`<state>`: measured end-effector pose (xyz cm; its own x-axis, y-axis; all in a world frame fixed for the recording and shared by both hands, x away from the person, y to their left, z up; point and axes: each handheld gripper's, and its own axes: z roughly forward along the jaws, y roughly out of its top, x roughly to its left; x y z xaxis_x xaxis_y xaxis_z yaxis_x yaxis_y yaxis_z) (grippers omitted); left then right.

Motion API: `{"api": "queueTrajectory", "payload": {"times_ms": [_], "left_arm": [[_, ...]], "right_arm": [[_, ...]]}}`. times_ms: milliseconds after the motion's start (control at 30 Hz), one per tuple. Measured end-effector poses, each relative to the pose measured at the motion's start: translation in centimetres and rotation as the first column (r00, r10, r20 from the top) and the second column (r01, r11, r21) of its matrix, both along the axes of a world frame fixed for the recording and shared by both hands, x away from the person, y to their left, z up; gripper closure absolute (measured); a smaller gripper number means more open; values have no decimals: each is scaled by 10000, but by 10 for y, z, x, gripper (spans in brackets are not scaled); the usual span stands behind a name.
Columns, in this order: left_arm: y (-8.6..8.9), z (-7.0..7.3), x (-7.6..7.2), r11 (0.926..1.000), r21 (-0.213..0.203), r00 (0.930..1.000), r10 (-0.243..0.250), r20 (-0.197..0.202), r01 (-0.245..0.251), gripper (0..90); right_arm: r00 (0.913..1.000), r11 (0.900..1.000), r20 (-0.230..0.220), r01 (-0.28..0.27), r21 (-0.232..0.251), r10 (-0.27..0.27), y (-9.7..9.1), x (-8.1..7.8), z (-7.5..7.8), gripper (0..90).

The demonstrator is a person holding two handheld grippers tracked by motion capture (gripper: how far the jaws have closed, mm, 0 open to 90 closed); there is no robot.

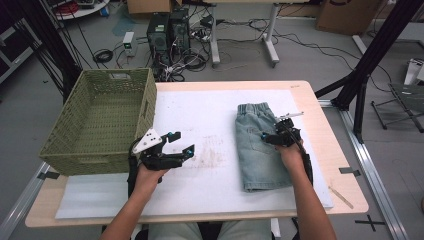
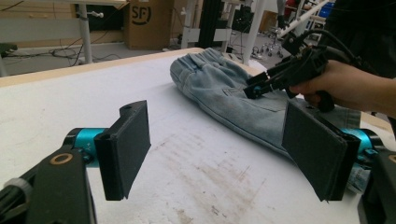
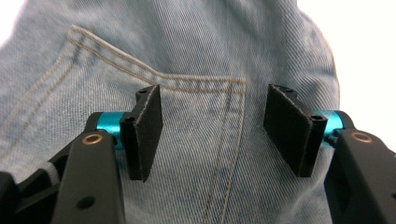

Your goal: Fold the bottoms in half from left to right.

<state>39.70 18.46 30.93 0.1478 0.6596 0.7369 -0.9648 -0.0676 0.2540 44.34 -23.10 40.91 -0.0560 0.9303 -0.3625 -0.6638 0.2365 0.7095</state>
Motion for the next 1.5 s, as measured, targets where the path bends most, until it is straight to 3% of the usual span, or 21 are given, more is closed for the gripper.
{"api": "queueTrajectory", "payload": {"times_ms": [133,267,467,700,800,900,1000,1100,1200,1300,1400,1500], "left_arm": [[0,0,0,10000,10,10000,13,-5,-13,239],[0,1,0,10000,-39,10000,-64,-30,64,239],[-1,2,0,9999,2,9999,-121,-18,121,239],[0,2,-1,9999,-18,9999,-126,-24,126,239],[0,1,-1,9999,-26,9999,-145,-15,145,239],[1,2,-2,9999,-25,9999,-164,-2,164,239],[3,1,-3,9998,-47,9998,-218,10,218,239],[6,1,-4,9996,-154,9997,-246,38,246,239],[9,1,-5,9993,-193,9995,-317,42,317,239],[7,0,-5,9994,-180,9995,-303,38,303,239],[8,1,-5,9996,-142,9997,-240,45,241,239],[9,2,-5,9993,-222,9995,-303,17,303,239]], "right_arm": [[9999,10000,155,73,42,-74,2,-4,-2,380],[9930,9977,1003,-597,-329,627,9,-21,-13,369],[9887,9892,865,-1147,-918,1226,32,-27,-17,357],[9952,9829,286,-877,-1616,935,56,-16,-10,319],[9994,9843,16,-345,-1734,353,61,-8,-6,309],[9992,9805,87,411,-1924,-402,66,-4,-7,310],[10000,9858,-4,14,-1681,-15,61,-10,-10,314],[9972,9855,425,-534,-1608,610,49,-21,-21,315],[9974,9893,542,-391,-1405,471,35,-26,-29,315],[9993,9939,342,-111,-1101,150,19,-20,-32,306],[9994,9942,-279,-220,-1056,192,11,-5,-30,270],[9997,9935,-130,-219,-1116,206,10,-1,-30,270]]}}
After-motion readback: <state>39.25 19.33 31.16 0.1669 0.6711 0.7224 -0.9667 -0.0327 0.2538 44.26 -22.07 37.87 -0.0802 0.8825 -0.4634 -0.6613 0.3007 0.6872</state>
